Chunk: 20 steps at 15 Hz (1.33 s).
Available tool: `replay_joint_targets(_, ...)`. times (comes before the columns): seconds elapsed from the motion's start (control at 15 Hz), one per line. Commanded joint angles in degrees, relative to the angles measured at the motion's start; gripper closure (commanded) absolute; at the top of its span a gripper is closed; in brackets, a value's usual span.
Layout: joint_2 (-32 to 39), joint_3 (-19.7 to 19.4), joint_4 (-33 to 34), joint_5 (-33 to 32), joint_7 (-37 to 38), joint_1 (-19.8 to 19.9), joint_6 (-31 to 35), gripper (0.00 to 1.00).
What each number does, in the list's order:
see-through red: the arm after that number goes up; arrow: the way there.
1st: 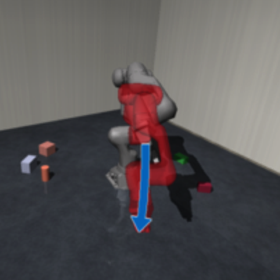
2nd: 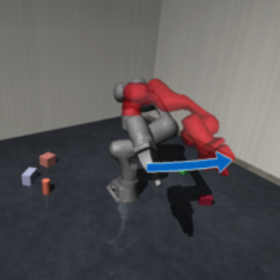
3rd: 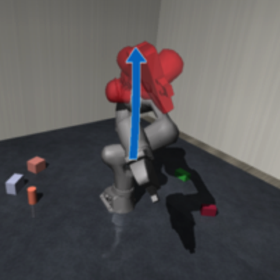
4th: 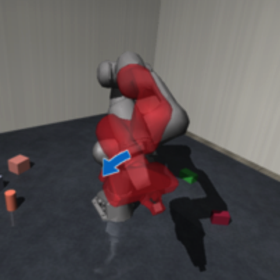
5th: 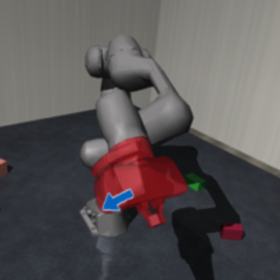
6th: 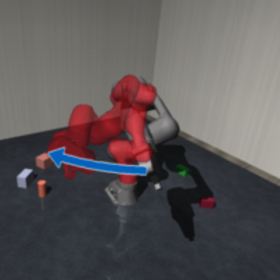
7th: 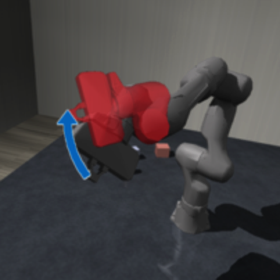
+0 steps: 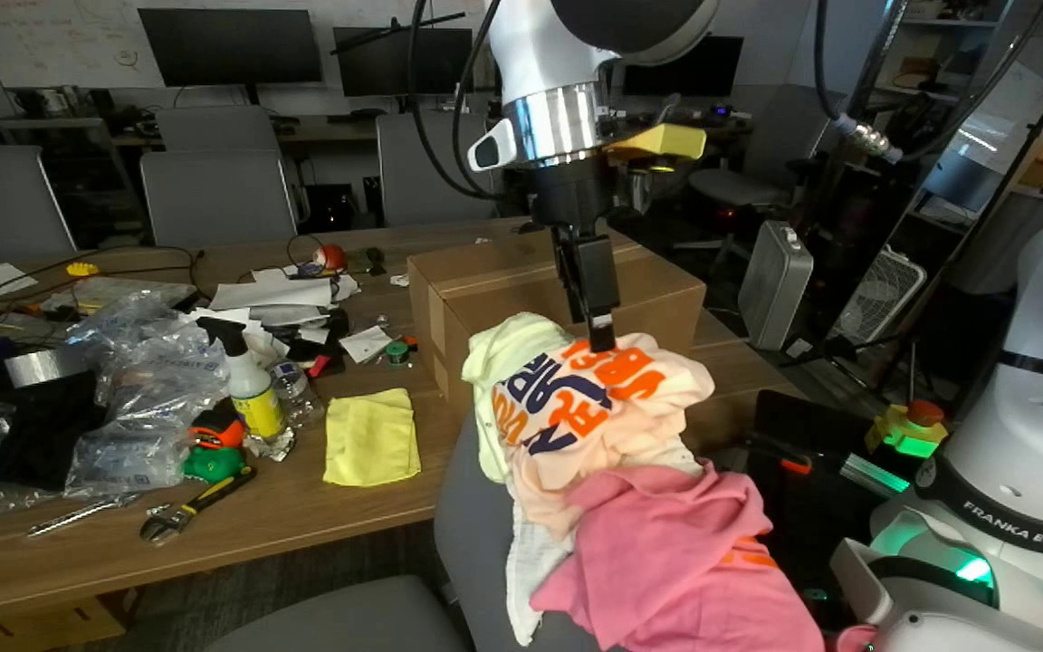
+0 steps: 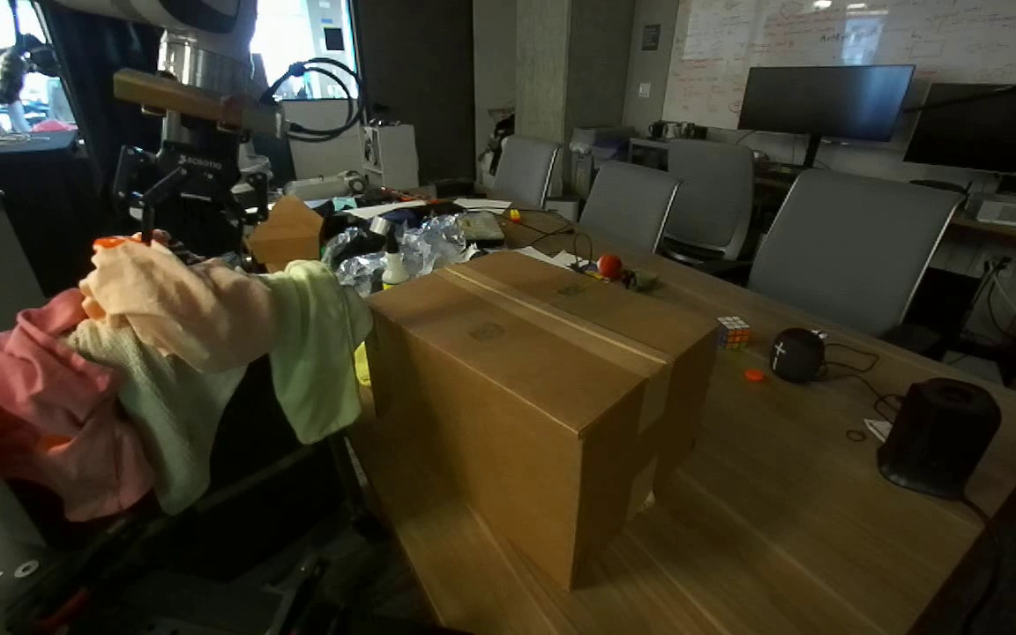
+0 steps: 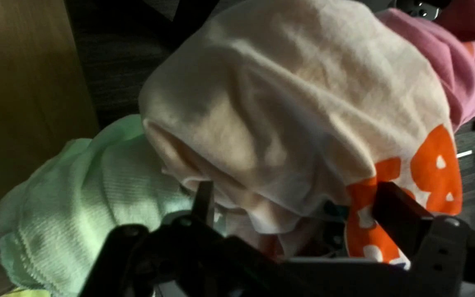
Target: Move the shirts from the chair and put them on top of the box.
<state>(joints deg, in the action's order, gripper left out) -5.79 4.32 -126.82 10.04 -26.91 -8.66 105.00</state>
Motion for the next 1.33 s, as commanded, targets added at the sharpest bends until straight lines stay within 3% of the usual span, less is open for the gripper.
replay_joint_targets(0.0, 0.6, 1.7, -0.4, -1.6, 4.7, -0.1, 4.6, 0.00)
replay_joint_targets(0.4, 1.5, 2.6, 0.6, -3.8, 8.7, 0.0, 3.2, 0.00)
replay_joint_targets(0.87, 3.0, 2.8, 3.8, -6.1, 8.7, -0.1, -10.3, 0.00)
replay_joint_targets(1.27, 3.9, 3.2, 5.6, -4.5, 7.2, -0.2, -13.7, 0.00)
